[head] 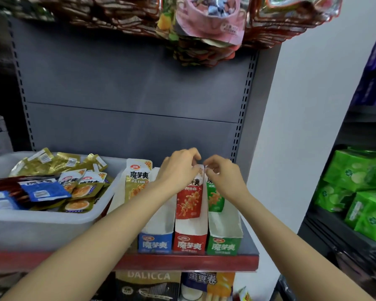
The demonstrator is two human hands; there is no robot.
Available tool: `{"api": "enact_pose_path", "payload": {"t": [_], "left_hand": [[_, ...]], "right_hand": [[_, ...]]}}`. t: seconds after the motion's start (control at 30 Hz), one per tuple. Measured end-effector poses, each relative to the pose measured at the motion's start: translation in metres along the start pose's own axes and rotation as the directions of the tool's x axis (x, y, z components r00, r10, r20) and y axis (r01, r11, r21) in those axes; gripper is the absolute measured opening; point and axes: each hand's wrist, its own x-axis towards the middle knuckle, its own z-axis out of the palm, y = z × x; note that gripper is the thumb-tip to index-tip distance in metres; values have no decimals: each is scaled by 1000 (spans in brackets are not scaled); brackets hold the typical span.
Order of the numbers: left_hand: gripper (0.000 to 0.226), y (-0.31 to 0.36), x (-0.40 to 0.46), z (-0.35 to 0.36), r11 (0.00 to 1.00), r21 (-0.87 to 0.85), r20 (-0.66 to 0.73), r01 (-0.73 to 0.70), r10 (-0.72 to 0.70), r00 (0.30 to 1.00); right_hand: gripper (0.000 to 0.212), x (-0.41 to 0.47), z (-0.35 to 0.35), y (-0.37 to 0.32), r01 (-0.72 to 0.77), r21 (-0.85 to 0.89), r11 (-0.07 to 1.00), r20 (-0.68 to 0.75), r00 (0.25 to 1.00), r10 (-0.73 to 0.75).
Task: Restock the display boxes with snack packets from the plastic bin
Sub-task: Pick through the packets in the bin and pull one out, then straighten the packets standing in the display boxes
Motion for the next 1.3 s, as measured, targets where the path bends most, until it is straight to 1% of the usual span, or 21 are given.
{"api": "enact_pose_path", "payload": {"t": [0.07,0.13,0.27,0.33,0.4,0.47,0.57,0.63,0.7,0.77,0.87,0.93,1.0,1.07,1.13,1.2,1.27,1.3], "left_hand": [[18,-12,-19,-26,999,-9,-22,42,-42,999],[15,-30,-38,-52,997,5,-52,74,-74,996],[12,-78,-75,-103,981,106,-137,162,-147,980],[12,-109,-90,-126,962,145,-138,232,-212,967],[12,-142,-103,-147,941,170,-89,294,-282,955],[18,-172,-113,-165,924,199,1,326,-333,943],[24,-206,-125,-182,901,298,159,316,-373,914],[23,-219,-130,-190,896,306,233,321,-397,888],[25,-220,-132,-194,916,239,285,322,-383,878],[25,-224,-134,-199,939,158,289,305,-339,895],[19,-229,-134,-205,961,48,230,271,-275,934],[13,-231,-135,-208,966,19,200,259,-257,945],[10,-229,-135,-210,968,20,191,250,-249,950],[7,-226,-134,-209,969,2,183,246,-242,953],[6,-223,-132,-204,964,-53,134,261,-252,958],[17,-221,-124,-194,939,-133,43,317,-314,948],[32,-218,-113,-183,872,-270,7,408,-422,907],[34,-213,-108,-177,825,-340,17,450,-473,881]], "right_hand": [[17,-5,10,-27,8,108,994,74,997,-16],[15,-10,25,-55,41,190,981,139,988,-69],[17,-12,66,-109,138,205,969,178,968,-175],[20,-12,91,-133,148,212,966,226,954,-195],[27,-11,115,-155,150,226,963,314,924,-218],[39,-10,139,-174,198,203,959,419,868,-268],[56,-4,166,-198,307,129,943,536,778,-327],[63,0,180,-211,373,55,926,604,726,-329],[62,4,187,-218,407,-21,913,655,695,-295],[52,8,195,-227,429,-66,901,672,686,-278],[34,11,202,-235,465,-92,881,647,701,-302],[25,14,205,-236,458,-114,881,604,737,-305],[23,17,204,-238,431,-162,888,482,820,-309],[22,18,195,-237,372,-139,918,308,897,-317],[24,17,180,-234,287,-17,958,153,947,-281],[23,13,165,-227,180,155,971,35,982,-187],[16,9,154,-216,58,352,934,-9,998,-59],[12,5,148,-210,-16,464,886,6,1000,15]]}}
